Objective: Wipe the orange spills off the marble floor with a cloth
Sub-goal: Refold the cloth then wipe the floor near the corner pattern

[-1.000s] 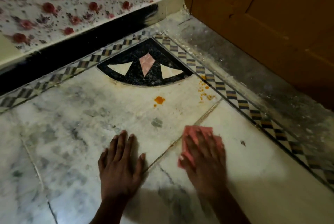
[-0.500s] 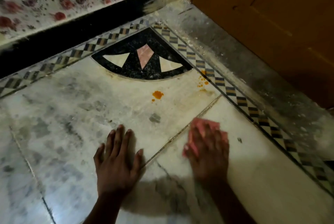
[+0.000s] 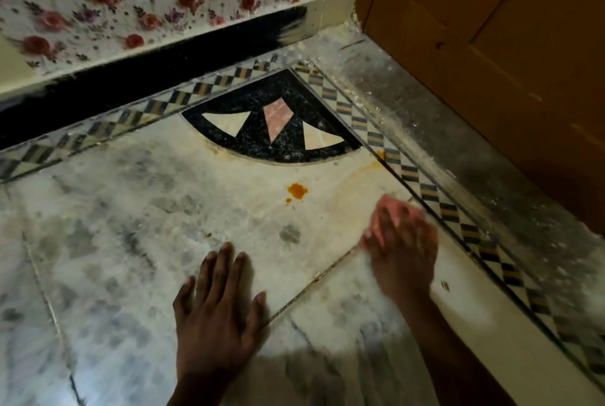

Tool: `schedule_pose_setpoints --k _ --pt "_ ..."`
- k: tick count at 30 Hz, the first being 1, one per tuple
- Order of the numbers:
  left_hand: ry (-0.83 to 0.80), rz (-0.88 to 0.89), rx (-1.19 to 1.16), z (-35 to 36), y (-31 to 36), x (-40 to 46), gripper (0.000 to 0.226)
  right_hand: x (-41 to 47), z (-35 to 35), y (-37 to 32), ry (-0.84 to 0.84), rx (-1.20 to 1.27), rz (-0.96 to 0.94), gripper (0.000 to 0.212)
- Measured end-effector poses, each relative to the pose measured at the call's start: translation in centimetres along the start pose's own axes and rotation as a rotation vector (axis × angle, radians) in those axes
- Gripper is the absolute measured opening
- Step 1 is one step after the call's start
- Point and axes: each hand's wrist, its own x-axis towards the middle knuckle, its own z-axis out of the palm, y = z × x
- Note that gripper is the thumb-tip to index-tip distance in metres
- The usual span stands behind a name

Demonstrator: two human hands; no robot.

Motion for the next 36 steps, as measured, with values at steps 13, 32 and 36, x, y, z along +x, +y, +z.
schedule_pose_setpoints --k 13,32,36 --pt "0.016 -0.007 0.015 0.8 -0.3 0.1 0.073 -2.6 1.0 -5.1 0.080 0.039 -0.190 0.071" --pt "-0.141 0.006 0.047 0.4 -0.8 0.0 0.075 4.9 0.1 -18.0 0.014 0.193 0.083 0.073" --pt "-0.149 0.003 0.032 0.3 -0.8 0.0 0.074 3.3 0.4 -19.4 0.036 0.077 -0.293 0.071"
